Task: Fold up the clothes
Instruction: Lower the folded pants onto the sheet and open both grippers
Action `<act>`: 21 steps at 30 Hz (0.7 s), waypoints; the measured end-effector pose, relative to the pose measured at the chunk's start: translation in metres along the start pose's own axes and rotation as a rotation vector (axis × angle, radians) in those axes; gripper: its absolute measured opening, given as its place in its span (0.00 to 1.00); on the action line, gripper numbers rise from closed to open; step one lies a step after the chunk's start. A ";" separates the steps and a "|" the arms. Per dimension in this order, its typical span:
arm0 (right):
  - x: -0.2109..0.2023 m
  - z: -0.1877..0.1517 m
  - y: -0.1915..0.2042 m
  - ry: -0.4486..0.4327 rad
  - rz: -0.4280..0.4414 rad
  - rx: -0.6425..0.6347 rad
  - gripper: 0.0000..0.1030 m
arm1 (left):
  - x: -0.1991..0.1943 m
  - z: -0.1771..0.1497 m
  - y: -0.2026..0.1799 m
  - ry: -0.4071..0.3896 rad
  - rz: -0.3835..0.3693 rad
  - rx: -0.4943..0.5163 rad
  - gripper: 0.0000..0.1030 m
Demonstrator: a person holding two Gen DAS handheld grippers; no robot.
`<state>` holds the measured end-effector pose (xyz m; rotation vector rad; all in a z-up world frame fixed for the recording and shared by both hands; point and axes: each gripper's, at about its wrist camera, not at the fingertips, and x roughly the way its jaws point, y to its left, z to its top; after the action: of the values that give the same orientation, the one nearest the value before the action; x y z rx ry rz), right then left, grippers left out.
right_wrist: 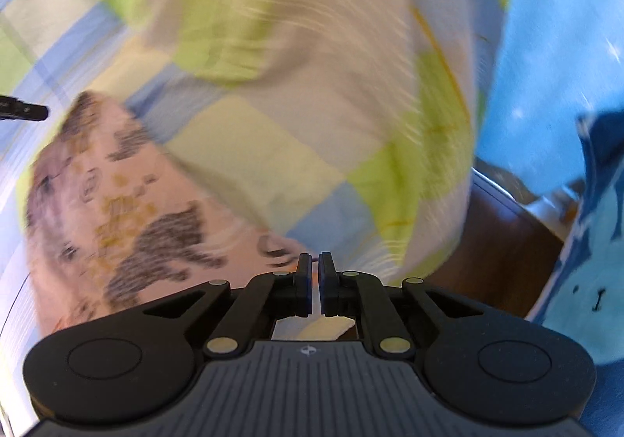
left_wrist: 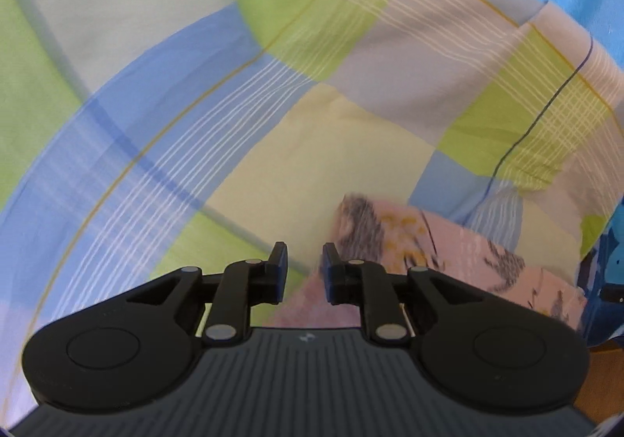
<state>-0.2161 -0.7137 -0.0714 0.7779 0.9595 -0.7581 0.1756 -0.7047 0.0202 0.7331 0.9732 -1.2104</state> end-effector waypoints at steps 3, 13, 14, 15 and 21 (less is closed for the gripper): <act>-0.009 -0.006 0.026 0.021 0.050 -0.077 0.11 | -0.021 -0.030 0.005 -0.003 0.004 -0.019 0.15; -0.054 -0.065 0.140 0.023 0.133 -0.472 0.11 | -0.063 -0.178 0.008 0.020 -0.091 -0.181 0.18; -0.058 -0.075 0.152 0.018 0.133 -0.522 0.11 | -0.067 -0.192 0.008 0.011 -0.095 -0.190 0.18; -0.061 -0.083 0.162 0.015 0.132 -0.569 0.11 | -0.072 -0.204 0.009 0.000 -0.100 -0.204 0.18; -0.060 -0.134 0.207 0.024 0.101 -0.831 0.20 | -0.098 -0.268 0.000 -0.073 -0.135 -0.150 0.24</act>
<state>-0.1214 -0.4843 -0.0182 0.1022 1.1251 -0.2093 0.1116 -0.4279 -0.0047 0.5084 1.0528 -1.2571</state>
